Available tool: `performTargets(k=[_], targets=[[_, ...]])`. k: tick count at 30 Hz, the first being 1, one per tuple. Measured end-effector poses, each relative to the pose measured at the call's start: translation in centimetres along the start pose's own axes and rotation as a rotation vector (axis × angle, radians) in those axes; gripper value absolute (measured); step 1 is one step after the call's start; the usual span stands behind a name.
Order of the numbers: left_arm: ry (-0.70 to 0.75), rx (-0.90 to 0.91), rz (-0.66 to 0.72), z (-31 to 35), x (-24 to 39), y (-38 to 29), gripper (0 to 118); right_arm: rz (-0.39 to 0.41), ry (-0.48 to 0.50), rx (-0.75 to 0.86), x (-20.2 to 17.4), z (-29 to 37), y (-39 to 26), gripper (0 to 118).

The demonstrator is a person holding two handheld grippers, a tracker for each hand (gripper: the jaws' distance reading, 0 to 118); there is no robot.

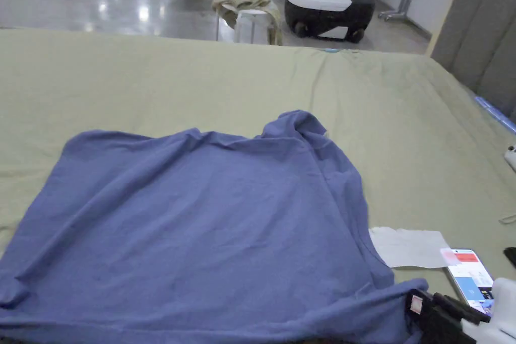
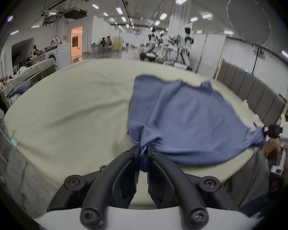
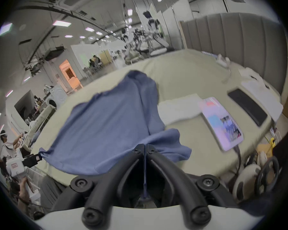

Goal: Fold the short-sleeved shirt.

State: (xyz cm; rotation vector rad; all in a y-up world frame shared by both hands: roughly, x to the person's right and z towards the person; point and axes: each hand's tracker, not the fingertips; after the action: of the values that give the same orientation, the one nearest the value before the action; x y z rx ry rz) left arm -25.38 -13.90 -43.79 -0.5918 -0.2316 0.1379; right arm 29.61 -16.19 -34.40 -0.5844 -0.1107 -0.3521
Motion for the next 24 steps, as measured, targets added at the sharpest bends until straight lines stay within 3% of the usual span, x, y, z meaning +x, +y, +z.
performTargets(k=[4,11,14,17,18,19,20,22,24], targets=[[-0.033,0.057,0.003,-2.4,-0.2,5.6,9,0.106,0.011,0.062,-1.1,-3.7,6.0,1],[-0.016,-0.039,-0.019,-14.1,-1.8,12.0,9,0.131,0.005,-0.013,-2.0,-16.3,14.5,1],[-0.012,-0.124,-0.014,-18.9,-2.2,12.8,9,0.154,-0.042,-0.054,-2.7,-21.1,15.7,1],[0.001,-0.151,-0.014,-21.4,-2.4,12.5,10,0.146,-0.029,-0.059,-2.9,-23.8,15.6,2],[-0.019,-0.154,0.01,-22.3,-2.9,12.5,13,0.153,-0.023,-0.074,-2.9,-24.5,15.5,9],[-0.024,-0.152,0.012,-22.4,-3.0,12.4,28,0.182,-0.027,-0.089,-3.0,-25.0,15.3,20],[-0.038,-0.136,0.012,-21.9,-3.0,12.2,55,0.232,-0.048,-0.106,-3.1,-25.3,15.1,36],[-0.046,-0.042,-0.027,-19.5,-2.5,12.1,60,0.3,-0.073,-0.092,-3.5,-24.5,14.9,41],[-0.032,0.077,-0.103,-16.2,-1.6,12.0,60,0.297,-0.049,-0.043,-4.0,-22.3,14.3,40]])
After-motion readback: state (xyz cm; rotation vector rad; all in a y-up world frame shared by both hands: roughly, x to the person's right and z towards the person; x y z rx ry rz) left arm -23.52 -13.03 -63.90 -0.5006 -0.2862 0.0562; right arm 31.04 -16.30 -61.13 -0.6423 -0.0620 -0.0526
